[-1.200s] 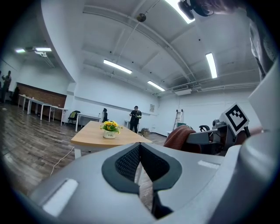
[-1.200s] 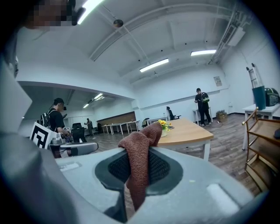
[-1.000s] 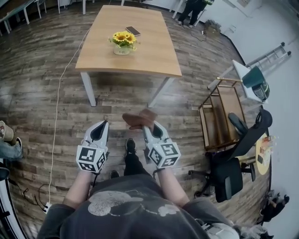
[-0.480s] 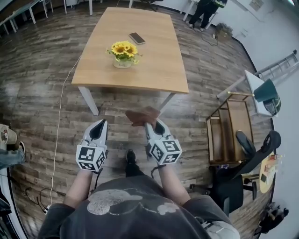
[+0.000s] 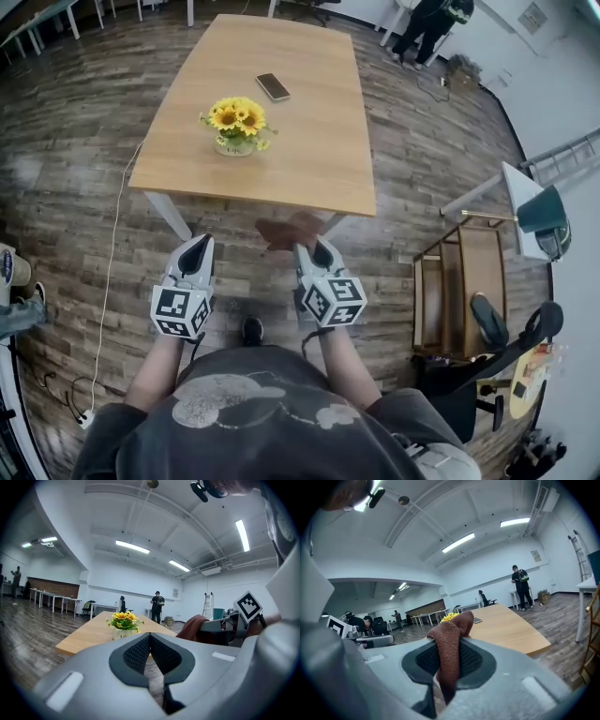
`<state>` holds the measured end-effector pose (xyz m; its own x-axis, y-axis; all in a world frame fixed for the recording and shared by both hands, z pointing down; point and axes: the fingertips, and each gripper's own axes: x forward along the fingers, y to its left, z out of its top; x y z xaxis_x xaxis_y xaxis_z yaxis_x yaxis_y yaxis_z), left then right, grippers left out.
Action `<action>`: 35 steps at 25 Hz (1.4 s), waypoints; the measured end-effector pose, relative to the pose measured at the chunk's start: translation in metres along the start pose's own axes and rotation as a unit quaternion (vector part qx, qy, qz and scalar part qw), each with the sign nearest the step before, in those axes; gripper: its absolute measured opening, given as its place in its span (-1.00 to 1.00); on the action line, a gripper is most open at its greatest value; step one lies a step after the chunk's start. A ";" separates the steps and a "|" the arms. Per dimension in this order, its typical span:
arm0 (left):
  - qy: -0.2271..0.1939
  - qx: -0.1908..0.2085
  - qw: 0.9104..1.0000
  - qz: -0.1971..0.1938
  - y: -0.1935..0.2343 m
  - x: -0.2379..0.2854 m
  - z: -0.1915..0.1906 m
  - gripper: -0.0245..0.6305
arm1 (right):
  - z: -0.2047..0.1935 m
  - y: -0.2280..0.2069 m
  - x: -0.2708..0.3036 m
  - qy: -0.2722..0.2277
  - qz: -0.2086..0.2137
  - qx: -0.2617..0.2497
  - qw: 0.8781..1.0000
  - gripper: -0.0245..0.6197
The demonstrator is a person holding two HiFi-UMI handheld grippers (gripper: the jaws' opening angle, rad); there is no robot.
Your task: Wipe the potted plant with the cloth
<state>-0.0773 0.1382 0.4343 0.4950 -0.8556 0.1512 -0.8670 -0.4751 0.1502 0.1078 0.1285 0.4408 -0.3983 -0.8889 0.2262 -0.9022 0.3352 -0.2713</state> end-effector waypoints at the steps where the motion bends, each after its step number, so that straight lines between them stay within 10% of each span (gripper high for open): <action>1: -0.001 -0.004 1.000 0.003 0.001 0.007 0.001 -0.87 | 0.005 -0.005 0.004 -0.003 0.003 -0.001 1.000 -0.77; 18: 0.030 0.014 0.999 0.023 0.019 0.090 -0.008 -0.86 | 0.019 -0.061 0.048 -0.012 -0.012 0.020 1.000 -0.77; 30: 0.036 0.059 0.997 0.044 0.059 0.182 -0.014 -0.10 | 0.037 -0.100 0.121 0.011 -0.038 0.010 0.999 -0.77; 35: 0.060 0.057 0.992 0.090 0.098 0.211 -0.026 0.56 | 0.045 -0.106 0.157 0.017 -0.044 -0.002 0.999 -0.77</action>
<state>-0.0563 -0.0833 0.5058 0.3288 -0.9011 0.2827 -0.9394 -0.3428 0.0000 0.1481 -0.0602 0.4631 -0.3232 -0.9037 0.2809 -0.9345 0.2580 -0.2453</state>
